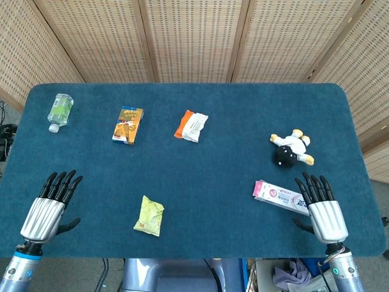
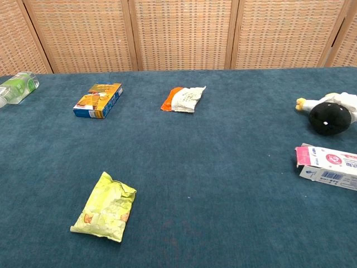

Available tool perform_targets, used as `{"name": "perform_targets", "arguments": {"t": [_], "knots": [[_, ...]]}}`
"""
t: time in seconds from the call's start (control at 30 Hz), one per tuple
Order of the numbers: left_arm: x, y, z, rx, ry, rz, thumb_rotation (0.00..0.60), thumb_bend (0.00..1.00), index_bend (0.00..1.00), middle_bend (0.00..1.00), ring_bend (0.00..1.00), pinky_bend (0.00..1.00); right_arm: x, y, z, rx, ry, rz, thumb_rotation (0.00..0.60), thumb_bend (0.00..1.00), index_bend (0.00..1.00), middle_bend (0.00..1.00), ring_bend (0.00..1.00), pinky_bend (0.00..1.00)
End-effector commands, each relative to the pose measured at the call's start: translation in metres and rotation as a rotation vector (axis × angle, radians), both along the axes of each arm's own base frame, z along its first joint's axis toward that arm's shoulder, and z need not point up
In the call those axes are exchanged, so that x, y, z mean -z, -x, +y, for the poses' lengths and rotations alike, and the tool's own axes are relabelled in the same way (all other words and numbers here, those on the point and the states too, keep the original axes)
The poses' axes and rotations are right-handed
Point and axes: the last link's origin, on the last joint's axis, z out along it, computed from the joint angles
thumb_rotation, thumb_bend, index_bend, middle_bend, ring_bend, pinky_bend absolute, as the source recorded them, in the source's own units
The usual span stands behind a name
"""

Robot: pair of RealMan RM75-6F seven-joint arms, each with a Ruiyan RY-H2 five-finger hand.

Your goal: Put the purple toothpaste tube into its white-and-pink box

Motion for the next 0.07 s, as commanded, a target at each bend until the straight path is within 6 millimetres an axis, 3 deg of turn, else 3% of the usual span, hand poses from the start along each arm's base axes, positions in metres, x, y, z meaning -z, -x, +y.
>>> {"name": "perform_targets", "arguments": {"t": [0.03, 0.07], "knots": [[0.0034, 0.0058, -0.0035, -0.012, -0.001, 0.004, 0.600, 0.14, 0.00, 0.00, 0.00, 0.00, -0.0026, 0.0031, 0.0015, 0.014, 0.003, 0.015, 0.600, 0.00, 0.00, 0.00, 0.00, 0.00], [0.0051, 0.0085, -0.0045, -0.017, -0.002, 0.002, 0.600, 0.14, 0.00, 0.00, 0.00, 0.00, -0.0037, 0.0029, 0.0018, 0.015, 0.006, 0.007, 0.600, 0.00, 0.00, 0.00, 0.00, 0.00]]}}
